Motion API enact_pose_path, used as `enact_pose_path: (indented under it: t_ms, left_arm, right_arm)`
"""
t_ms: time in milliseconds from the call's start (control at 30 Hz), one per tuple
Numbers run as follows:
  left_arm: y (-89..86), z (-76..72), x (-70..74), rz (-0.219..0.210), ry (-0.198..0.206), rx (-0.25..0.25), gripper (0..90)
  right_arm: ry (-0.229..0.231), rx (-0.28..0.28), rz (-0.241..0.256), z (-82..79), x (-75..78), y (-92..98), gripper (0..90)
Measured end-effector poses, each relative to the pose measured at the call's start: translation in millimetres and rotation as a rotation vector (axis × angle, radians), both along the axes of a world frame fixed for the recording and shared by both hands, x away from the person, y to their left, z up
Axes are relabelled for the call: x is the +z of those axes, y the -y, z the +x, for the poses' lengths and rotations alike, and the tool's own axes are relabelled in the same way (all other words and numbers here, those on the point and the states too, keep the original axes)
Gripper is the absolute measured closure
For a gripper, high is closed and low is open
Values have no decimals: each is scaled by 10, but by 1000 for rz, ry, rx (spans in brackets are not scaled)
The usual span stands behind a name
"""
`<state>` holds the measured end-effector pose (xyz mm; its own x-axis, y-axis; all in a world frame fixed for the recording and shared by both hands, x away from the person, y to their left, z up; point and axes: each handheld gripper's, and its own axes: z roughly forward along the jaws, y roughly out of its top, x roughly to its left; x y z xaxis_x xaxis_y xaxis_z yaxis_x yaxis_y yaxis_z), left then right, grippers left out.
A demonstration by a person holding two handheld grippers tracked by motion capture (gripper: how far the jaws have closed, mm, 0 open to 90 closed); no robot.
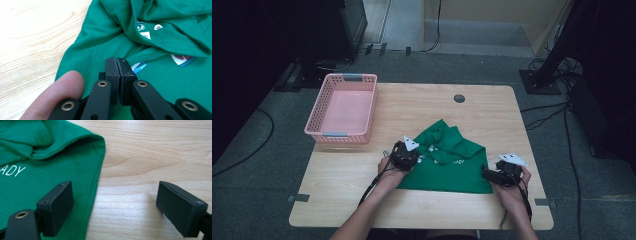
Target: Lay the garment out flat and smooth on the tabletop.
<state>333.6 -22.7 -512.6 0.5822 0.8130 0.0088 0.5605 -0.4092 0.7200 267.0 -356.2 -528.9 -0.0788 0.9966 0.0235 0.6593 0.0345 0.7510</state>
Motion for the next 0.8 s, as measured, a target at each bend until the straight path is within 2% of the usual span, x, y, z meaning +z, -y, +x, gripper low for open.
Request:
enact_pose_path:
  t_ms: [33,100,133,167,200,267,333,467,567,633,800]
  left_arm:
    - [-19,1,5,-2,-5,-5,900]
    - [-45,-6,3,-33,-14,-27,900]
    - [-46,-16,-10,-42,-19,-40,900]
    - [-48,-25,-23,-47,-14,-42,900]
    - [-57,-27,-26,-55,-16,-43,900]
    - [-77,-17,-34,-80,-23,-42,900]
    - [-91,-19,-45,-92,-22,-42,899]
    - [-113,-29,-69,-115,-10,-43,895]
    - [-134,-34,-84,-140,-12,-37,890]
    - [-136,-35,-87,-141,-10,-38,890]
    - [-132,-44,-91,-139,-4,-38,887]
  right_arm:
    - [-1,0,-1,0,0,0,146]
    - [2,-6,-5,-1,1,-1,146]
    - [16,-30,-33,-12,6,-15,166]
    - [47,-56,-64,-39,14,-36,193]
    - [81,-47,-59,-72,33,-57,215]
    - [117,12,4,-130,125,-128,243]
    - [156,74,33,-168,235,-254,272]
    - [158,221,77,-139,332,-570,363]
    - [155,344,57,-90,310,-804,412]
    - [142,394,44,-53,286,-939,447]
    - [109,465,22,77,209,-1179,484]
